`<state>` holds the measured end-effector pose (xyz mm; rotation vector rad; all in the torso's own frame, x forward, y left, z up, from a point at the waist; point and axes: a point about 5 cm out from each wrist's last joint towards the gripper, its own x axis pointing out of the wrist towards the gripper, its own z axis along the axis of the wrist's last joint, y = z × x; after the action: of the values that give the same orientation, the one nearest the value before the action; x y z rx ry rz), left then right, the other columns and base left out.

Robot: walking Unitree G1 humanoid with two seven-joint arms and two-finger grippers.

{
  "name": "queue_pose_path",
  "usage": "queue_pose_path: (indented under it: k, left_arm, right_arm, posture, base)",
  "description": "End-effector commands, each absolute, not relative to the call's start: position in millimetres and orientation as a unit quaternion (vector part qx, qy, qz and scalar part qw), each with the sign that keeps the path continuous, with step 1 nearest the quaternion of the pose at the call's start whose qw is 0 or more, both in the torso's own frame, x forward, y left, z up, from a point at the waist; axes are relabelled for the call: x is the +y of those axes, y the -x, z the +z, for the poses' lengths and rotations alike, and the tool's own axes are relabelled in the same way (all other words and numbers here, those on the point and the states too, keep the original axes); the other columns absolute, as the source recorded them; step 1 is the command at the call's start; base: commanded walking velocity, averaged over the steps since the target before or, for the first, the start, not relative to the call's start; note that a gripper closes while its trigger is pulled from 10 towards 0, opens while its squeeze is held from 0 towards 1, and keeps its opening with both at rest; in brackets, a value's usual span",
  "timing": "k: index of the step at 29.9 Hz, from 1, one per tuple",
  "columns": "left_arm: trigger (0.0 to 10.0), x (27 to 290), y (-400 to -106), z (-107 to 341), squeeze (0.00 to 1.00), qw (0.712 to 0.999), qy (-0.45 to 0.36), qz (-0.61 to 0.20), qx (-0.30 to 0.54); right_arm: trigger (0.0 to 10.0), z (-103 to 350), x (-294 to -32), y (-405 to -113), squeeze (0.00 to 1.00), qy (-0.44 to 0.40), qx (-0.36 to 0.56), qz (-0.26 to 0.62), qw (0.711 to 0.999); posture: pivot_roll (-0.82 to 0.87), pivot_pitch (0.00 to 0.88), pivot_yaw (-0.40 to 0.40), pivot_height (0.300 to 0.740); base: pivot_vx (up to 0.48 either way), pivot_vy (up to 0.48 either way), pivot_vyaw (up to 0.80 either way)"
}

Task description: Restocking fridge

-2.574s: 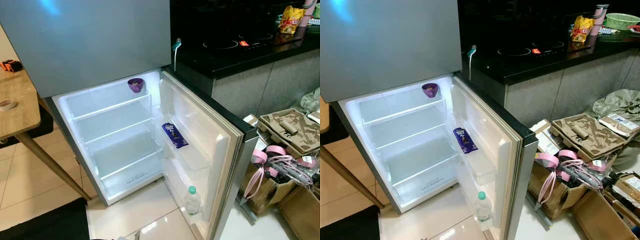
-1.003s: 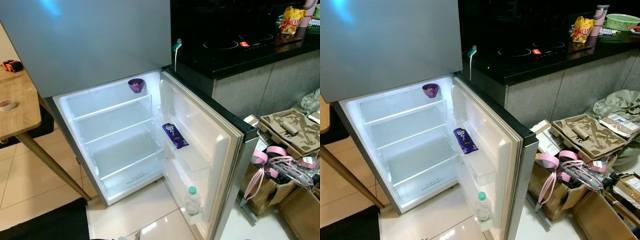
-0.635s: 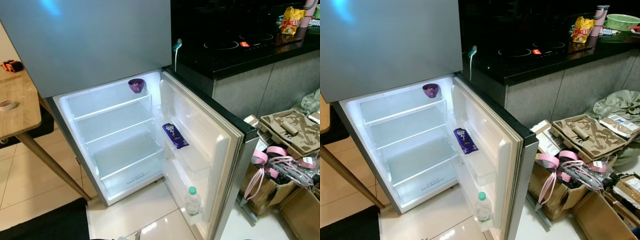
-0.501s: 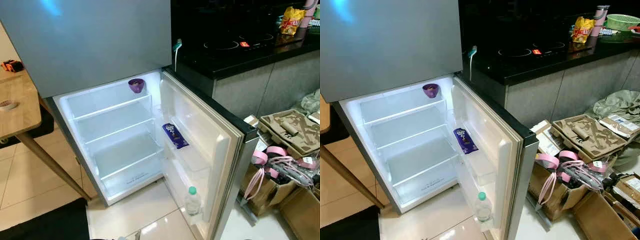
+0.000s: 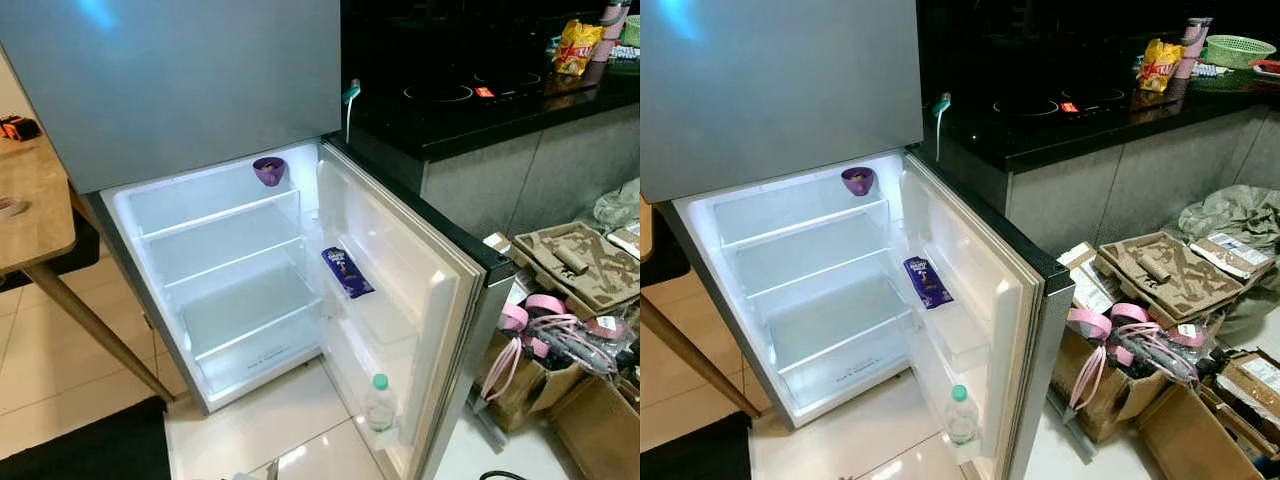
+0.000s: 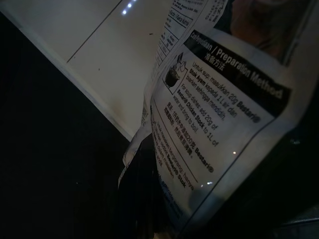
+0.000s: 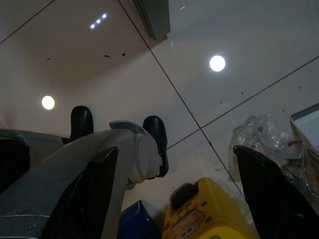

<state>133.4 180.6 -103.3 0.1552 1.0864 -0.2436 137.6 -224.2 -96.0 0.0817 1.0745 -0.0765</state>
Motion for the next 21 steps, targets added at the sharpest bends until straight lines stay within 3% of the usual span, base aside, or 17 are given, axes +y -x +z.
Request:
queue_pose_path:
  k: [1, 4, 5, 6, 21]
  left_arm:
    - [10.0, 178.4, -131.3, -104.4, 0.00, 0.845, -0.068, -0.111, 0.519]
    - [10.0, 177.6, -129.1, -105.0, 0.00, 0.844, -0.059, -0.113, 0.521]
    - [2.6, 177.0, -128.8, -105.1, 0.00, 0.844, -0.057, -0.116, 0.521]
    - [10.0, 178.6, -130.9, -104.5, 0.00, 0.845, -0.064, -0.109, 0.519]
    - [10.0, 183.5, -130.1, -104.4, 0.00, 0.839, -0.088, -0.119, 0.524]
  right_arm:
    - [10.0, -95.0, -226.1, -138.8, 0.00, -0.038, 0.508, -0.036, 0.860]
    - [10.0, -95.0, -227.2, -137.9, 0.00, -0.036, 0.509, -0.036, 0.859]
    - [10.0, -95.1, -227.5, -137.7, 0.00, -0.037, 0.509, -0.037, 0.859]
    - [10.0, -95.1, -227.9, -137.3, 0.00, -0.037, 0.510, -0.037, 0.859]
    - [10.0, -96.7, -224.8, -134.6, 0.00, -0.040, 0.511, -0.037, 0.858]
  posture:
    - [-0.08, 0.000, 0.014, 0.740]
    - [-0.08, 0.000, 0.018, 0.740]
    - [-0.08, 0.000, 0.018, 0.740]
    - [-0.08, 0.000, 0.018, 0.740]
    - [-0.05, 0.000, 0.032, 0.740]
  base:
    - [0.000, 0.000, 0.00]
    - [0.000, 0.000, 0.00]
    - [0.000, 0.000, 0.00]
    - [0.000, 0.000, 0.00]
    - [0.000, 0.000, 0.00]
